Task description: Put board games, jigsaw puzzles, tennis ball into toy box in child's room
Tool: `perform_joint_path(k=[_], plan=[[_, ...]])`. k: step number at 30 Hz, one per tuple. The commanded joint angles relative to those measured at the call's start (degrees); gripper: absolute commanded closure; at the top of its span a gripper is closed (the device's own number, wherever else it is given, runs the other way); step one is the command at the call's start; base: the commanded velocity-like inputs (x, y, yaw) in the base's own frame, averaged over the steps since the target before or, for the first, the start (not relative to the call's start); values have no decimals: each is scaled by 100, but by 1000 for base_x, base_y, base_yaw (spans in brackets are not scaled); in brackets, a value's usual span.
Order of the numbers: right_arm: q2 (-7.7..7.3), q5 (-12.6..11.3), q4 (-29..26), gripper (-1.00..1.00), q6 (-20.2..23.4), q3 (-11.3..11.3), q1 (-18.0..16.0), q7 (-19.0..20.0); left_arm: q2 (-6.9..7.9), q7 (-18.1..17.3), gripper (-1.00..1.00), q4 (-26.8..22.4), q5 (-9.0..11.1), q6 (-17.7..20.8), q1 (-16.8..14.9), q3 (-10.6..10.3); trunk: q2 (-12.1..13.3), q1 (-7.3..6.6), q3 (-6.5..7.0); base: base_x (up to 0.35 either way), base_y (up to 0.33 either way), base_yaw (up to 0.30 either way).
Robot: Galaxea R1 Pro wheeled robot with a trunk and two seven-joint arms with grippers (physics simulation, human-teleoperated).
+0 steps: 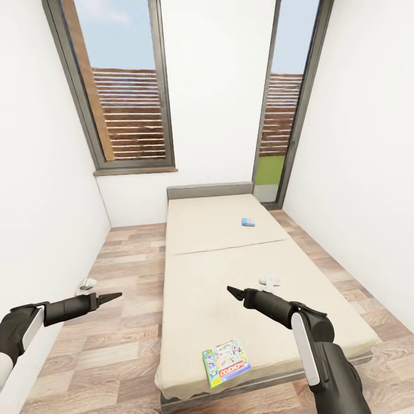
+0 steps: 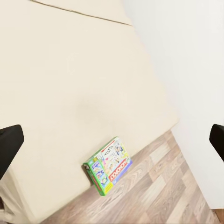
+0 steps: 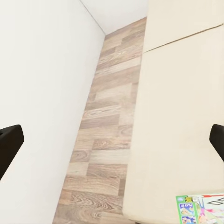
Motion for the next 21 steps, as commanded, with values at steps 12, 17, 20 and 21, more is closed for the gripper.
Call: perform_joint_path(k=[12,17,20,21], plan=[[11,-28,-4,-100,42,-15,-6,9,10,-5,-100,-1,70,234,-5,3,-133,70,-67,0,2,0],[10,-28,-4,-100,42,-15,-6,9,25,-4,-100,-9,71,330,-5,7,-334,179,-156,0,0,0],[6,-34,-4,-100,42,-15,-6,12,35,0,-100,-89,71,536,-5,5,-454,245,-210,0,0,0],[4,-35,-4,-100,42,-15,-6,14,37,7,-100,-159,68,647,-5,4,-494,267,-228,0,0,0]])
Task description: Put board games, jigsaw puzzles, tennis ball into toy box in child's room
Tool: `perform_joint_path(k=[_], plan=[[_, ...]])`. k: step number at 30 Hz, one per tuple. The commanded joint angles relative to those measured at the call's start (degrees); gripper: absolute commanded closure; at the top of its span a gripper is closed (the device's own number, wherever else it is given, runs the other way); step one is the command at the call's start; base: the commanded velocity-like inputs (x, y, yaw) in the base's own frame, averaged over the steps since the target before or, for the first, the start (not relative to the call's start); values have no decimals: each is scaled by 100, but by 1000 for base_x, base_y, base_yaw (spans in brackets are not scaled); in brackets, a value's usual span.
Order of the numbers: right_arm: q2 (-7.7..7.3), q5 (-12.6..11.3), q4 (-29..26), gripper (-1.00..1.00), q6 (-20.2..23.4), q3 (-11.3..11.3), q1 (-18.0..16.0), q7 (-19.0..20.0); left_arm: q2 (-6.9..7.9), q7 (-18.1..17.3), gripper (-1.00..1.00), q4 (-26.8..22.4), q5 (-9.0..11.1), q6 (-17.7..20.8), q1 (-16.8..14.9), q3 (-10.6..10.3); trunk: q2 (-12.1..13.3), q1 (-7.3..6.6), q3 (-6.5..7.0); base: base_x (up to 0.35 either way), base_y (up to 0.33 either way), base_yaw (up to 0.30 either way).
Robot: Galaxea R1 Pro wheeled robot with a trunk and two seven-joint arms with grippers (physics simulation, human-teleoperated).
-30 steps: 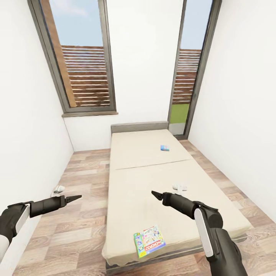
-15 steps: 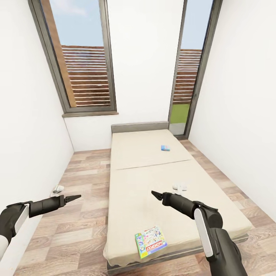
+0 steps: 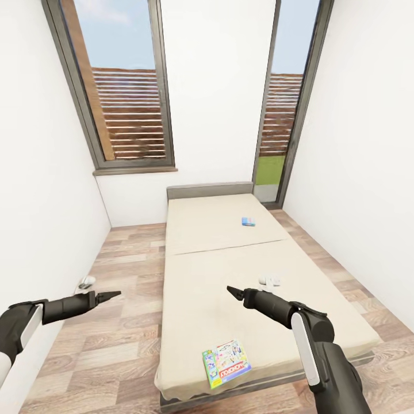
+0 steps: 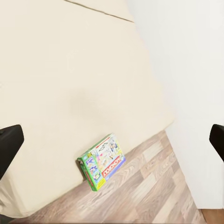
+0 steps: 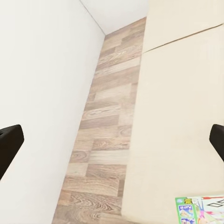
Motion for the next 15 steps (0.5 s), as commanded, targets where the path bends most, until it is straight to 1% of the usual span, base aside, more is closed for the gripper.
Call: perform_joint_path(k=[1,4,9,12,15], plan=[[5,-29,-4,-100,45,-15,-6,10,2,-8,-100,-39,17,105,-4,2,-53,25,-30,0,0,0],[4,-30,-4,-100,45,-15,-6,12,4,1,-100,-172,12,280,-4,1,-173,91,-84,0,0,0],[3,-31,-4,-100,34,-23,-6,6,15,-1,-100,-237,11,364,-4,1,-373,201,-174,0,0,0],[4,-22,-4,-100,26,-34,-6,0,54,-12,-100,-271,12,415,-4,5,-494,267,-227,0,0,0],[3,-22,-4,-100,21,-41,-6,-3,97,-19,-100,-321,12,516,-6,70,-614,333,-281,0,0,0]])
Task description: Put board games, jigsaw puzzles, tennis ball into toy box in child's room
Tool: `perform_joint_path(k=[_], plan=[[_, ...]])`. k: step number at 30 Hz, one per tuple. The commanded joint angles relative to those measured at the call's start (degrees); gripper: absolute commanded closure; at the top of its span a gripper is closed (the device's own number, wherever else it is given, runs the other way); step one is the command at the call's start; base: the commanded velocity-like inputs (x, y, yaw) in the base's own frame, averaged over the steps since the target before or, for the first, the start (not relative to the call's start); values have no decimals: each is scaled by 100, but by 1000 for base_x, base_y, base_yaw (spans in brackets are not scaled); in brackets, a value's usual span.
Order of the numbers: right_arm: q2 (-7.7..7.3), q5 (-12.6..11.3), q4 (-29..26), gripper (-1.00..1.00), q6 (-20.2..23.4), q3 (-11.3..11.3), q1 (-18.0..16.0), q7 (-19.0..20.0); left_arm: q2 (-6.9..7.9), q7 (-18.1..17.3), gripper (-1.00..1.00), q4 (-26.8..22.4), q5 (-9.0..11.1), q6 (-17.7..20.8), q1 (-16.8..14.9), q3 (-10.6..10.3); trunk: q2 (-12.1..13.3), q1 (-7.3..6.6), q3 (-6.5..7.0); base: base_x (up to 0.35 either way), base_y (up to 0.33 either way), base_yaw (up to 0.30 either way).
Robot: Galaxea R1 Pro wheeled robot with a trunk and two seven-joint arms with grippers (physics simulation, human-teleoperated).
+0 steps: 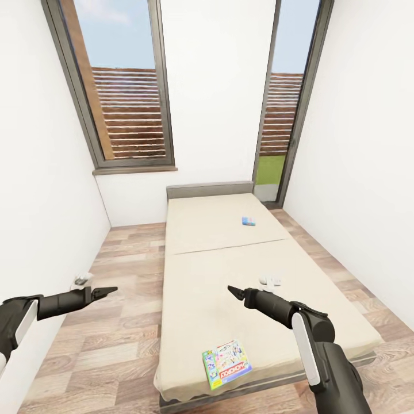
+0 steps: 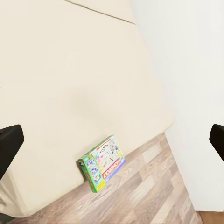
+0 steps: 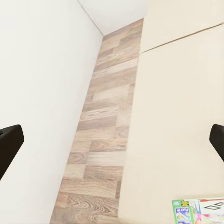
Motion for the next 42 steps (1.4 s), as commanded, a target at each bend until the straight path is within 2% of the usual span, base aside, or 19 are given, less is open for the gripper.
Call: perform_joint_path(k=[1,5,12,42], plan=[[8,-28,-4,-100,45,-15,-6,9,6,-10,-100,-5,19,66,-4,28,-51,25,-28,0,0,0],[16,-16,-4,-100,44,-16,-6,8,19,-12,-100,-21,19,142,-5,219,-211,113,-100,0,0,0],[-6,-83,-3,-100,43,-28,-6,13,30,-12,-100,-26,19,173,-5,394,-492,266,-226,0,0,0],[54,-130,0,-100,52,-79,-6,17,24,-13,-100,-87,19,195,-4,427,-1695,925,-764,0,0,0]])
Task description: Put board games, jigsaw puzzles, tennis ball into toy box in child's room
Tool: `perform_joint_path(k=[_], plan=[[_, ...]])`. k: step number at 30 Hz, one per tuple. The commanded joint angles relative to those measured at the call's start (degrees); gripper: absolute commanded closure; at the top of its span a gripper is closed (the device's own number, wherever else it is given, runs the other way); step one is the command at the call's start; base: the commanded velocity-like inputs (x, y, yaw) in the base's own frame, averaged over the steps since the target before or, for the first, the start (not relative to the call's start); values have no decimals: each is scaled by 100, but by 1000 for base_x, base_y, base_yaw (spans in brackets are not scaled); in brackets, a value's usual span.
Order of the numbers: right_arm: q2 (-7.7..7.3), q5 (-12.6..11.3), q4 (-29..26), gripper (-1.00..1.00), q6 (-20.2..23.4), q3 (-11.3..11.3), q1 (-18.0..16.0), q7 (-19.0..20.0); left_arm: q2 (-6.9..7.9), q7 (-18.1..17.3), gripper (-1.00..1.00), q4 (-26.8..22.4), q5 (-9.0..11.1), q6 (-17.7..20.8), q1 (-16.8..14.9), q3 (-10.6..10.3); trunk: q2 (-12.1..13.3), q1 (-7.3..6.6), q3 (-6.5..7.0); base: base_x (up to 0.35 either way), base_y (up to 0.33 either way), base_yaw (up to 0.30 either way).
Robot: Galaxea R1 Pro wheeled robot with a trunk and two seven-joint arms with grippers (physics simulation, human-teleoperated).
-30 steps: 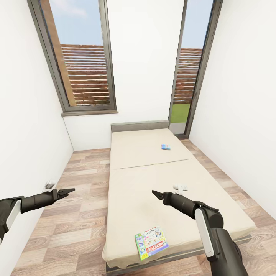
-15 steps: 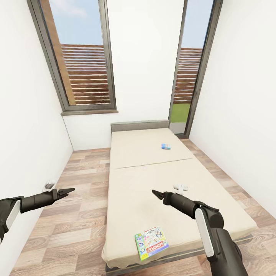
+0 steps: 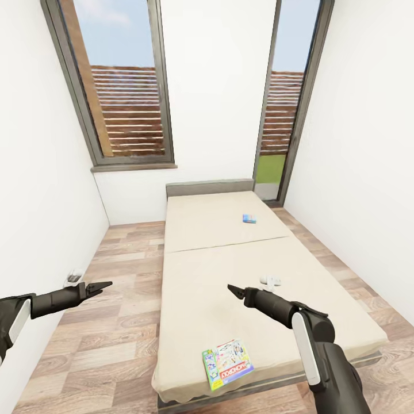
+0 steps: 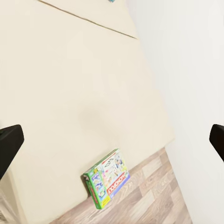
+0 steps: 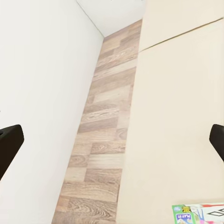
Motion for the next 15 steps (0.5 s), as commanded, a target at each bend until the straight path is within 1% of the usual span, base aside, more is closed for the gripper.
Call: perform_joint_path(k=[1,3,9,15], plan=[[9,-21,-1,-100,43,-15,-5,15,1,-9,-100,1,18,45,-4,3,-47,23,-26,0,0,0],[17,-23,6,-100,43,-15,-5,14,1,-13,-100,1,18,45,-7,2,-128,67,-62,-32,0,0],[26,-25,10,-100,52,-20,-5,8,1,-11,-100,-4,18,117,-6,2,-368,199,-169,-161,0,0],[23,-28,4,-100,55,-21,-5,14,1,-9,-100,-8,18,184,-4,2,-609,331,-277,-36,0,0]])
